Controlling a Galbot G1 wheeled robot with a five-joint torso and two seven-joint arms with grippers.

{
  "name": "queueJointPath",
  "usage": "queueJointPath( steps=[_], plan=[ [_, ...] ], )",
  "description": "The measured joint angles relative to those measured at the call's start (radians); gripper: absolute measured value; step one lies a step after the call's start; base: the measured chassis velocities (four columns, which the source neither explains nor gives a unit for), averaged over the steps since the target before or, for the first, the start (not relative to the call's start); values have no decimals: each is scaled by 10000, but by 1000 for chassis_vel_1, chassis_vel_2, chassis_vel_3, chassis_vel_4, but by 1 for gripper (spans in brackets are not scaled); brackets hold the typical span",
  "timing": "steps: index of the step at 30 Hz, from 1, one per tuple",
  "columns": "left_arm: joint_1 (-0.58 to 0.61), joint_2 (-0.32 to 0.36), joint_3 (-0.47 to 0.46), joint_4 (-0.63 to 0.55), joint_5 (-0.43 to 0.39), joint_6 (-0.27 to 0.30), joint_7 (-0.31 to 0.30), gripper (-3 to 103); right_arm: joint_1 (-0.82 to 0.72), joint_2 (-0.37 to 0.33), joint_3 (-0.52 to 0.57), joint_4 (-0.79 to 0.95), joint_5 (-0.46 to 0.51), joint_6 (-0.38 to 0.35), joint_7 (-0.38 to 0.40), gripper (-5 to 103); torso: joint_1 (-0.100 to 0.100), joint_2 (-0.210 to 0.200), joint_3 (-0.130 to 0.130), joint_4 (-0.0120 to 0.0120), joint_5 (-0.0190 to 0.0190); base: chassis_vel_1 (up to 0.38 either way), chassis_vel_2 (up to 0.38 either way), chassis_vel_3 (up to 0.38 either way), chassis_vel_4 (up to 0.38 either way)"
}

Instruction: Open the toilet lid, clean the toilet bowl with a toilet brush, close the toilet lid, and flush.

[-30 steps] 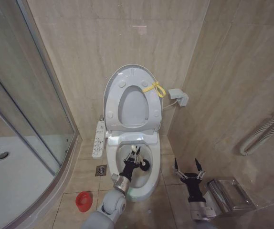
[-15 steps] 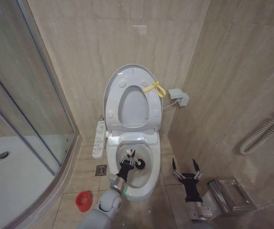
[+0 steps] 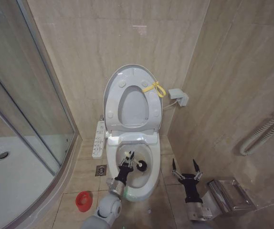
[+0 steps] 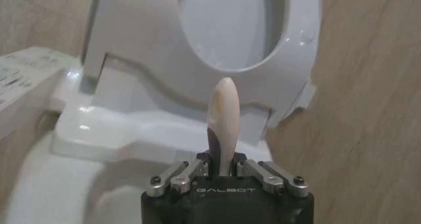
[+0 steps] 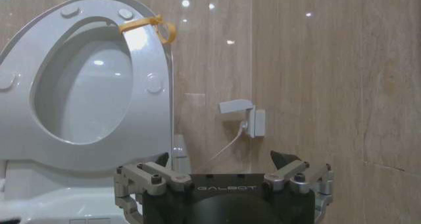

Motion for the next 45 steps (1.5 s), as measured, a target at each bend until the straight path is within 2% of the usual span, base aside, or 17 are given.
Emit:
queueJointPath(
  steps=[5,8,12,16,20,24,30,35,37,40,42,45],
  plan=[
    [148,166,33,-331,-23,112,-21,19,24,36,-10,21,0,6,-3,100,0,0,1,1,0,0,0,0,0],
    [568,364,156,-1540,-420,138,53,19,35,64,-19,21,-4,17,-11,100,0,0,0,-3,0,0,0,0,0],
    [1035,487,232,-2369,-880,120,225,19,36,64,-24,22,-11,21,-14,100,0,1,0,2,3,0,0,0,0],
    [1200,510,234,-2337,-796,83,268,19,36,57,-28,19,-15,22,-17,100,0,3,-1,2,3,0,0,0,0],
    [1157,445,149,-1501,-534,31,233,19,40,68,-62,3,-29,32,-25,100,0,3,-1,-1,3,0,0,0,0],
    [1143,468,129,-1240,-278,130,97,19,51,68,-73,0,-36,35,-29,100,0,2,0,-2,1,0,0,0,0],
    [1162,600,122,-1615,-190,333,9,19,52,66,-78,15,-39,38,-33,100,0,2,0,-3,0,0,0,0,0],
    [1326,652,118,-2641,-574,358,76,19,48,42,-71,28,-45,40,-35,100,0,2,0,-3,0,0,0,0,0],
    [1504,727,164,-3063,-491,657,-25,19,54,43,-69,29,-62,40,-36,100,0,2,0,-2,0,0,0,0,0],
    [1565,790,172,-3012,-218,852,-179,19,69,67,-80,29,-72,38,-37,100,0,2,0,0,1,0,0,0,0],
    [1596,828,165,-2530,110,1079,-472,19,85,101,-119,19,-94,35,-40,100,0,2,1,3,0,0,0,0,0],
    [1528,809,152,-2133,191,1218,-677,19,105,114,-136,-14,-109,30,-42,100,0,2,0,0,0,0,0,0,0]
  ],
)
